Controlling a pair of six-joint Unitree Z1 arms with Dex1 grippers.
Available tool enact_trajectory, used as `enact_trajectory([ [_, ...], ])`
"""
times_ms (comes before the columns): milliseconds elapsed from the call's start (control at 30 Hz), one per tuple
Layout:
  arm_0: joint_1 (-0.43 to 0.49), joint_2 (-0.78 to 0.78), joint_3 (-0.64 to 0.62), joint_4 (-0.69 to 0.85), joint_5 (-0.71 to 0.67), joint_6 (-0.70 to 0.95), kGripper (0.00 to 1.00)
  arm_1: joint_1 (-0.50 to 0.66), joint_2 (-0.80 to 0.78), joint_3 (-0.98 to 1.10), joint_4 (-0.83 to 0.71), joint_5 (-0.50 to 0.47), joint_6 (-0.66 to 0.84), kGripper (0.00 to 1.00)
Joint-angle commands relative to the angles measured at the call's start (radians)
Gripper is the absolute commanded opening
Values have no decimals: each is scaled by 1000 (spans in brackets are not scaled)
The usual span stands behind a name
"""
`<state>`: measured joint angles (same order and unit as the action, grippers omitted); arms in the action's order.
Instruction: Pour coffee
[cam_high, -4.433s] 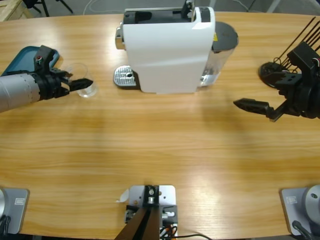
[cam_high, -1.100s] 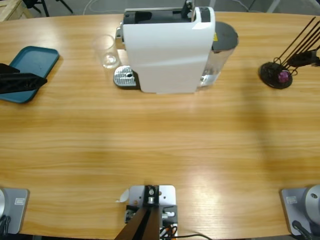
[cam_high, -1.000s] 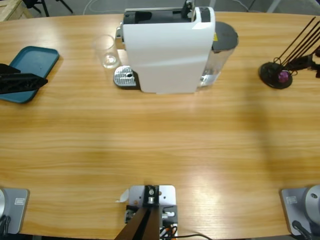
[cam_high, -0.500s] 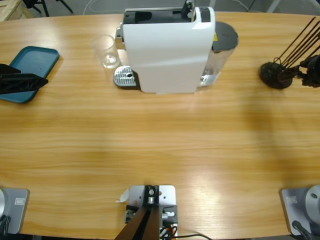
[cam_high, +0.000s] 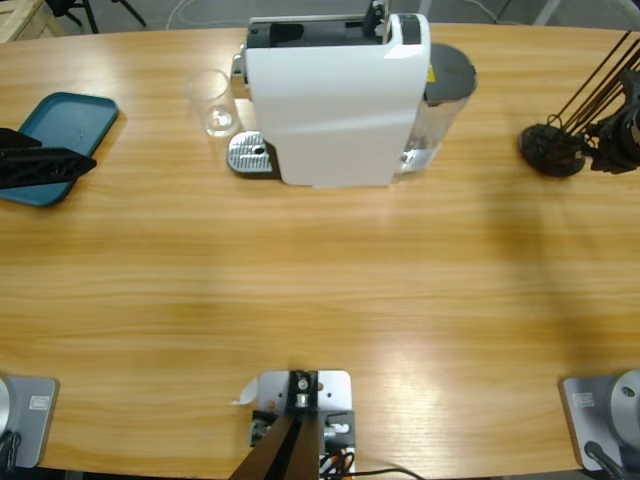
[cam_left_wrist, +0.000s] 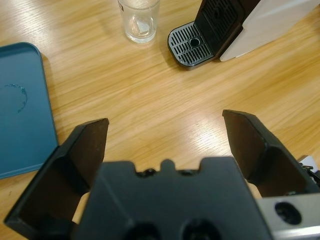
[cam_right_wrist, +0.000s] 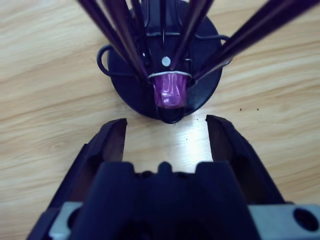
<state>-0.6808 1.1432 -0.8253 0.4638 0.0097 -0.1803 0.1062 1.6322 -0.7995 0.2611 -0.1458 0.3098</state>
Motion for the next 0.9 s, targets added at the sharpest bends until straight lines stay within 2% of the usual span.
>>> enact_trajectory([
  [33,11,33,28,7,-13,-11,991,21,-68,83,-108,-47,-13,600],
  [233,11,19,30,9,-17,-13,991,110,-88,219,-243,-147,89,605],
  [900,11,25,37,5,-43,-9,991,141,-79,313,-393,-196,131,605],
])
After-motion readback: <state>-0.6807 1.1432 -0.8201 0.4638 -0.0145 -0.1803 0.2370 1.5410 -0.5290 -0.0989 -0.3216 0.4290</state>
